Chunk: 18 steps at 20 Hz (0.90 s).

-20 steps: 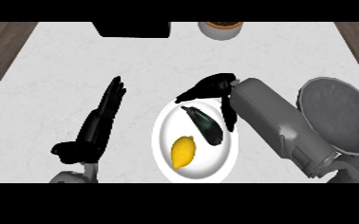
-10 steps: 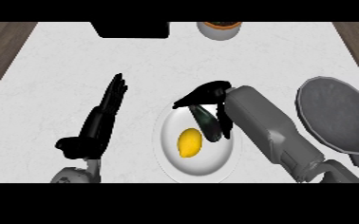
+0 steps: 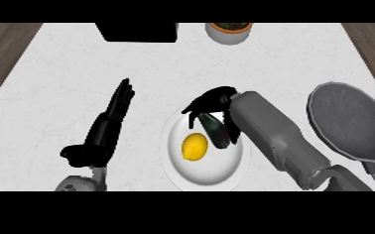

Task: Pick the eggplant from the plate and place it in the pan

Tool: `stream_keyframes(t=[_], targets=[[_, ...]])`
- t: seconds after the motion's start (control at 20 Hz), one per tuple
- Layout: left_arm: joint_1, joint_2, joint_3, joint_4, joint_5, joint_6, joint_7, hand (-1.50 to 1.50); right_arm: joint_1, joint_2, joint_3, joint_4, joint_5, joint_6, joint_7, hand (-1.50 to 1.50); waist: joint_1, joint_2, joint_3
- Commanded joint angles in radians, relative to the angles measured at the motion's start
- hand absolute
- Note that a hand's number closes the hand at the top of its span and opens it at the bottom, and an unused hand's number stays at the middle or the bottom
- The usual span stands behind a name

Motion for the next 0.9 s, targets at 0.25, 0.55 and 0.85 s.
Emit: stream_keyframes(t=[0.25, 0.55, 0.85], targets=[[0.003, -0.011, -0.01, -0.029, -0.021, 0.008, 0.027, 0.0, 0.03, 0.056, 0.05, 0.091, 0.083, -0.069, -0.137, 1.5, 0.015, 0.031, 0.009], [-0.015, -0.018, 0.013, -0.016, 0.0, -0.01, 0.045, 0.0, 0.034, 0.064, -0.025, 0.091, 0.076, -0.189, -0.161, 1.5, 0.001, 0.026, 0.009], [-0.02, -0.013, 0.018, -0.032, -0.035, 0.006, 0.043, 0.0, -0.026, -0.016, -0.198, 0.078, -0.016, -0.267, -0.186, 1.5, -0.005, 0.025, 0.009]])
